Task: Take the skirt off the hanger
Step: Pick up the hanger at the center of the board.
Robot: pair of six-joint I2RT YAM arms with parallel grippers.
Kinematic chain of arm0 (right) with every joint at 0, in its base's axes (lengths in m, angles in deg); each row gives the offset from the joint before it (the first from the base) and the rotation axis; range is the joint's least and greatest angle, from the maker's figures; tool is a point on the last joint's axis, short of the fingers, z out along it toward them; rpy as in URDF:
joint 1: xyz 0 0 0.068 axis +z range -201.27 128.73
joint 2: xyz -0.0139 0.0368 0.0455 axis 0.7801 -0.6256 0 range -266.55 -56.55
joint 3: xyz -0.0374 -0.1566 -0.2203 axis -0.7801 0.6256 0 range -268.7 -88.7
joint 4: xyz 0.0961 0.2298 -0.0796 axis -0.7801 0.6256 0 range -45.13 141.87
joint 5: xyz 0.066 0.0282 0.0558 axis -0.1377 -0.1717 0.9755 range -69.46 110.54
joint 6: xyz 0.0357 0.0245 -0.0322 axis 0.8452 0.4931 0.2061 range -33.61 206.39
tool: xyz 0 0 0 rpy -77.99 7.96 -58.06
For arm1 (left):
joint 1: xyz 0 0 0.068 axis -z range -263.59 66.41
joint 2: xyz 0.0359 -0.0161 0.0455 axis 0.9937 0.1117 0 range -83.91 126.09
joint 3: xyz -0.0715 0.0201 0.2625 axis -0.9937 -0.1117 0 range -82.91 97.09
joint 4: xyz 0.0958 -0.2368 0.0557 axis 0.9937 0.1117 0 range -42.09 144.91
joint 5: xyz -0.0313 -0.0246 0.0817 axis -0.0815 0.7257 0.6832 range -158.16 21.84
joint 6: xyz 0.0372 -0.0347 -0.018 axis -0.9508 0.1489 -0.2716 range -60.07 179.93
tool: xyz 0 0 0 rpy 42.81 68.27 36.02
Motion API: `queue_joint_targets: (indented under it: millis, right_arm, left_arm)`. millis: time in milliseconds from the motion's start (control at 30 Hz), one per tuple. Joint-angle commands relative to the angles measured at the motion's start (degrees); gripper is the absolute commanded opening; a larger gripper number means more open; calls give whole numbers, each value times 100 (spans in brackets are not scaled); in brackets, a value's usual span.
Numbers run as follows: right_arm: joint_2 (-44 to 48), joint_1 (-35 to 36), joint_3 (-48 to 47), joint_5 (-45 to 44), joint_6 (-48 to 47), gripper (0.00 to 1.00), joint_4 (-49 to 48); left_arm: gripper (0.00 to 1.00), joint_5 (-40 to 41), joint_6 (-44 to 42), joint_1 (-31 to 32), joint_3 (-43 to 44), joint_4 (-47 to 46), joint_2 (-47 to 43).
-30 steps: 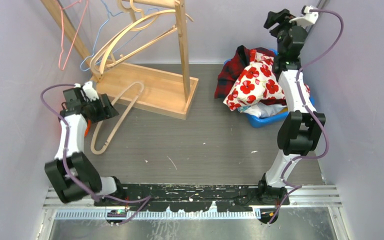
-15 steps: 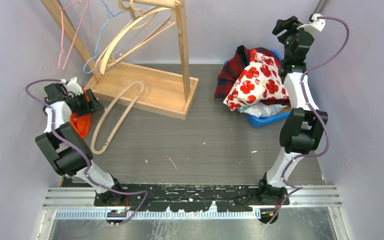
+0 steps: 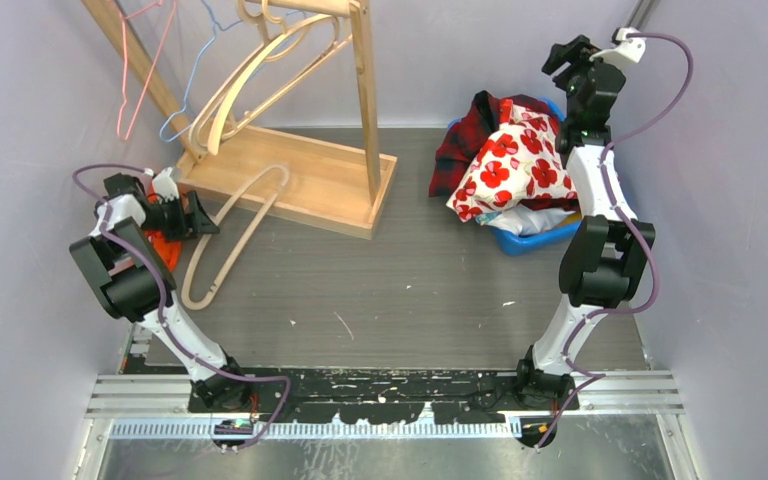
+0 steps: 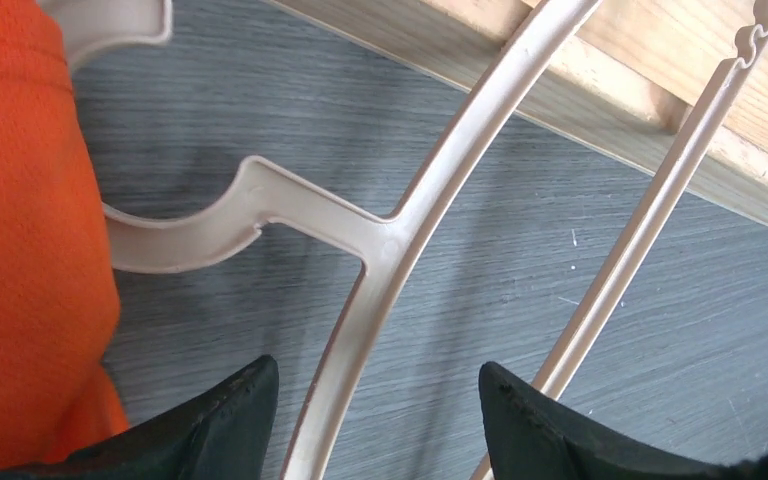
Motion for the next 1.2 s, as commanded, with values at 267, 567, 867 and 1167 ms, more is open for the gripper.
queue_joint_targets:
  millis: [267,567,867,1167]
  right_arm:
    - [293,-21,-104,-22,-258,72,-90]
    - [233,-22,-165,26,-277,72,-22]
    - [178,-21,-210,129,-206,71,7]
    - [203,-17,-147,175,-88,71,-34]
  left_arm:
    - [73,-298,-350,-28,419,99,427]
    - [73,-364,-291,16,420,17,660]
    - [71,-474,-228,242,412,-59,945]
    - [19,-536,-118,349,369,15,634]
